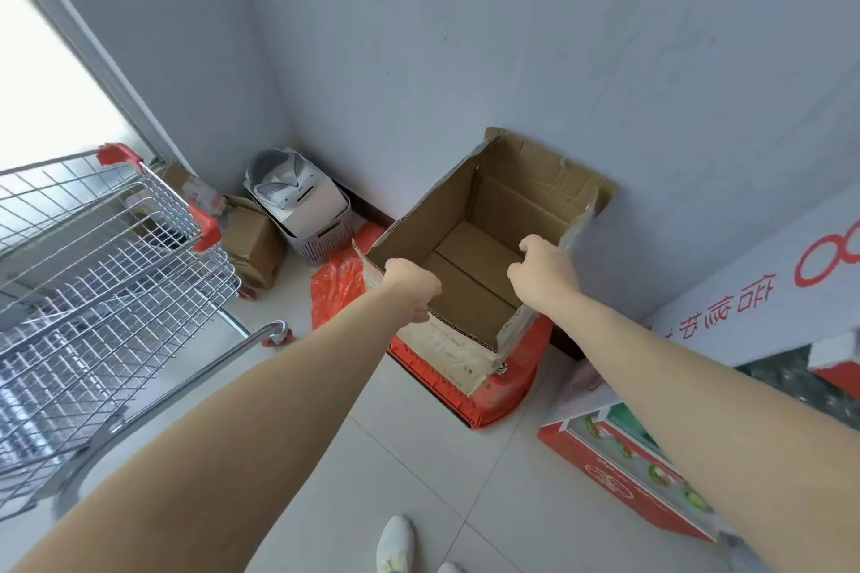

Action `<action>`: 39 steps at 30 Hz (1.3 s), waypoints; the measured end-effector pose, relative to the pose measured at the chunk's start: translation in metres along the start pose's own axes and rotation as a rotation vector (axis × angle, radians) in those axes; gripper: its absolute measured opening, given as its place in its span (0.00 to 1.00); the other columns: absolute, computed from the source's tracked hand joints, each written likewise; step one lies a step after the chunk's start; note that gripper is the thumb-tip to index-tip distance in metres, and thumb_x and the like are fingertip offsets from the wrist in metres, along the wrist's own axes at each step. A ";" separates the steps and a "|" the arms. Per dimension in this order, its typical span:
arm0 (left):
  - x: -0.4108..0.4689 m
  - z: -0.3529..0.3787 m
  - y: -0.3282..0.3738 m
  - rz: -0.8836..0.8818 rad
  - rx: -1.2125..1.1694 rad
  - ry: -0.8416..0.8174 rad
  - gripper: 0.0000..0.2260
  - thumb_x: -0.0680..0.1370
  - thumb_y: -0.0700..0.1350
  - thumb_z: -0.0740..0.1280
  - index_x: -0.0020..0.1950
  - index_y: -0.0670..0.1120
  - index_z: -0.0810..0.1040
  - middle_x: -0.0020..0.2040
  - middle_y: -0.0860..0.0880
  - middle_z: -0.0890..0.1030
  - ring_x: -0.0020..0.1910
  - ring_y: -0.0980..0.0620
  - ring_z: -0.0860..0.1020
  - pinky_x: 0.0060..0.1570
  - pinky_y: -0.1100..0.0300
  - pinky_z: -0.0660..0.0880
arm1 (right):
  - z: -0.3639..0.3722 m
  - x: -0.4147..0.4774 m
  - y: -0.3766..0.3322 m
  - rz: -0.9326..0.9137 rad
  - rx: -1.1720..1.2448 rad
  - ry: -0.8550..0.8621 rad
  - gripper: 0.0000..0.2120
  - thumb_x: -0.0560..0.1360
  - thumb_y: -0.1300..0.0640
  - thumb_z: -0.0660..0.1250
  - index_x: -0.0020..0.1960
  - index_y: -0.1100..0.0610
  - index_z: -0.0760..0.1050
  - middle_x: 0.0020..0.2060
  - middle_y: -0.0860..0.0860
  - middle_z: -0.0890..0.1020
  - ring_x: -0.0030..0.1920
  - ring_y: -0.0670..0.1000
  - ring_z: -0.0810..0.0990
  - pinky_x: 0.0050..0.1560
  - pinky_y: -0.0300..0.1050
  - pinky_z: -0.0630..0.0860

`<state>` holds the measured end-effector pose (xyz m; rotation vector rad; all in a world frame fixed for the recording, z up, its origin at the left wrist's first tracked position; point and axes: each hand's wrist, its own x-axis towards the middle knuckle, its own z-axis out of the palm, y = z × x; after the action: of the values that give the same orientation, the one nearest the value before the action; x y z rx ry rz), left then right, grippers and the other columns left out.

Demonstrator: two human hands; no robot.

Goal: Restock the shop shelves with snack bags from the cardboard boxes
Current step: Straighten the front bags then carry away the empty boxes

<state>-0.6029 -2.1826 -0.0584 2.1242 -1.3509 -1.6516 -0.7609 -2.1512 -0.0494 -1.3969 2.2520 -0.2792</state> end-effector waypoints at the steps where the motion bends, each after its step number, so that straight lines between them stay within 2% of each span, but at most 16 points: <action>1: -0.006 -0.005 -0.001 0.021 -0.051 -0.012 0.05 0.78 0.37 0.64 0.44 0.40 0.68 0.36 0.46 0.71 0.35 0.49 0.76 0.40 0.55 0.81 | -0.004 -0.005 -0.008 -0.046 0.001 -0.007 0.15 0.79 0.60 0.58 0.66 0.61 0.68 0.61 0.59 0.76 0.58 0.58 0.77 0.56 0.49 0.74; 3: -0.023 -0.016 -0.001 0.055 -0.065 0.035 0.09 0.78 0.37 0.64 0.39 0.42 0.67 0.36 0.44 0.72 0.40 0.46 0.78 0.53 0.50 0.80 | -0.013 -0.018 -0.025 -0.138 -0.012 -0.034 0.16 0.80 0.60 0.58 0.66 0.61 0.69 0.62 0.57 0.76 0.60 0.57 0.76 0.55 0.47 0.73; 4: -0.032 -0.022 -0.002 0.071 -0.049 0.056 0.09 0.78 0.37 0.64 0.39 0.42 0.68 0.38 0.44 0.74 0.41 0.46 0.79 0.53 0.50 0.80 | -0.017 -0.024 -0.031 -0.184 -0.024 -0.049 0.16 0.80 0.60 0.58 0.67 0.60 0.69 0.63 0.57 0.75 0.60 0.57 0.75 0.54 0.46 0.73; 7: -0.070 -0.034 -0.010 0.081 -0.082 0.111 0.02 0.77 0.36 0.64 0.48 0.40 0.72 0.44 0.42 0.75 0.39 0.48 0.77 0.41 0.58 0.79 | -0.027 -0.042 -0.044 -0.314 -0.051 -0.062 0.15 0.79 0.60 0.59 0.66 0.61 0.70 0.62 0.57 0.76 0.60 0.57 0.76 0.55 0.46 0.73; 10: -0.106 -0.039 -0.024 0.122 -0.083 0.210 0.08 0.77 0.36 0.64 0.56 0.36 0.74 0.49 0.39 0.78 0.40 0.47 0.78 0.40 0.58 0.79 | -0.031 -0.065 -0.055 -0.483 -0.086 -0.082 0.13 0.78 0.60 0.59 0.60 0.62 0.73 0.56 0.58 0.79 0.58 0.58 0.77 0.54 0.47 0.74; 12: -0.137 -0.037 -0.035 0.152 -0.072 0.278 0.05 0.77 0.36 0.64 0.51 0.36 0.75 0.46 0.40 0.77 0.39 0.47 0.77 0.42 0.56 0.79 | -0.032 -0.086 -0.062 -0.600 -0.125 -0.130 0.11 0.77 0.61 0.60 0.56 0.63 0.75 0.49 0.57 0.79 0.52 0.57 0.77 0.51 0.47 0.74; 13: -0.155 -0.035 -0.041 0.155 -0.054 0.305 0.01 0.77 0.35 0.63 0.47 0.38 0.74 0.44 0.42 0.76 0.37 0.48 0.76 0.41 0.58 0.78 | -0.031 -0.098 -0.065 -0.651 -0.147 -0.155 0.10 0.76 0.61 0.61 0.54 0.63 0.75 0.46 0.56 0.77 0.49 0.56 0.76 0.49 0.46 0.73; 16: -0.194 -0.031 -0.064 0.149 -0.010 0.363 0.03 0.77 0.35 0.62 0.44 0.41 0.71 0.38 0.45 0.73 0.33 0.51 0.72 0.33 0.61 0.73 | -0.031 -0.127 -0.067 -0.744 -0.228 -0.208 0.07 0.76 0.60 0.61 0.51 0.61 0.75 0.43 0.54 0.75 0.45 0.55 0.74 0.43 0.44 0.70; 19: -0.232 -0.030 -0.086 0.132 -0.008 0.405 0.03 0.76 0.34 0.63 0.45 0.41 0.72 0.41 0.42 0.73 0.38 0.47 0.73 0.36 0.58 0.72 | -0.034 -0.162 -0.074 -0.832 -0.280 -0.248 0.03 0.75 0.62 0.61 0.44 0.61 0.72 0.42 0.56 0.76 0.43 0.56 0.73 0.39 0.43 0.67; 22: -0.273 -0.030 -0.115 0.128 -0.033 0.466 0.01 0.76 0.35 0.64 0.45 0.39 0.74 0.42 0.41 0.74 0.40 0.46 0.73 0.34 0.59 0.71 | -0.027 -0.210 -0.093 -0.970 -0.332 -0.259 0.07 0.75 0.60 0.62 0.49 0.62 0.75 0.46 0.58 0.77 0.49 0.59 0.77 0.41 0.43 0.67; 24: -0.308 -0.033 -0.142 0.120 -0.025 0.560 0.05 0.75 0.36 0.65 0.50 0.38 0.76 0.43 0.41 0.75 0.40 0.46 0.73 0.34 0.59 0.70 | -0.015 -0.250 -0.109 -1.089 -0.389 -0.264 0.10 0.75 0.60 0.62 0.54 0.62 0.75 0.51 0.58 0.79 0.55 0.59 0.77 0.43 0.43 0.66; 27: -0.375 -0.036 -0.206 0.013 0.018 0.737 0.10 0.75 0.38 0.65 0.55 0.38 0.78 0.50 0.41 0.80 0.43 0.45 0.76 0.42 0.57 0.75 | 0.007 -0.329 -0.128 -1.299 -0.474 -0.300 0.13 0.76 0.59 0.62 0.58 0.62 0.75 0.58 0.59 0.78 0.58 0.59 0.76 0.51 0.46 0.72; 30: -0.460 -0.026 -0.283 -0.144 0.045 0.869 0.12 0.76 0.40 0.65 0.59 0.38 0.77 0.57 0.42 0.80 0.53 0.43 0.78 0.52 0.56 0.75 | 0.035 -0.424 -0.136 -1.483 -0.527 -0.356 0.13 0.76 0.58 0.63 0.59 0.61 0.75 0.57 0.57 0.79 0.58 0.59 0.77 0.55 0.48 0.74; 32: -0.520 -0.006 -0.337 -0.257 0.034 0.948 0.13 0.78 0.41 0.63 0.62 0.40 0.75 0.59 0.43 0.78 0.58 0.43 0.76 0.52 0.57 0.72 | 0.055 -0.496 -0.131 -1.638 -0.562 -0.404 0.13 0.75 0.58 0.63 0.58 0.61 0.76 0.55 0.58 0.79 0.57 0.59 0.78 0.54 0.48 0.74; 35: -0.608 0.041 -0.414 -0.434 0.001 1.036 0.13 0.77 0.40 0.61 0.61 0.43 0.73 0.59 0.44 0.77 0.59 0.44 0.75 0.54 0.57 0.72 | 0.076 -0.614 -0.104 -1.860 -0.618 -0.458 0.15 0.75 0.58 0.63 0.61 0.59 0.75 0.58 0.58 0.79 0.59 0.60 0.77 0.54 0.46 0.74; 39: -0.721 0.118 -0.490 -0.665 -0.026 1.107 0.11 0.77 0.40 0.61 0.59 0.44 0.73 0.59 0.44 0.78 0.57 0.42 0.76 0.49 0.59 0.71 | 0.094 -0.760 -0.049 -2.178 -0.659 -0.534 0.15 0.75 0.57 0.62 0.61 0.58 0.74 0.58 0.56 0.79 0.57 0.58 0.77 0.53 0.45 0.74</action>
<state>-0.4270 -1.3405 0.1234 2.8673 -0.2892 -0.2914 -0.3953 -1.4945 0.1046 -3.0110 -0.4234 0.2373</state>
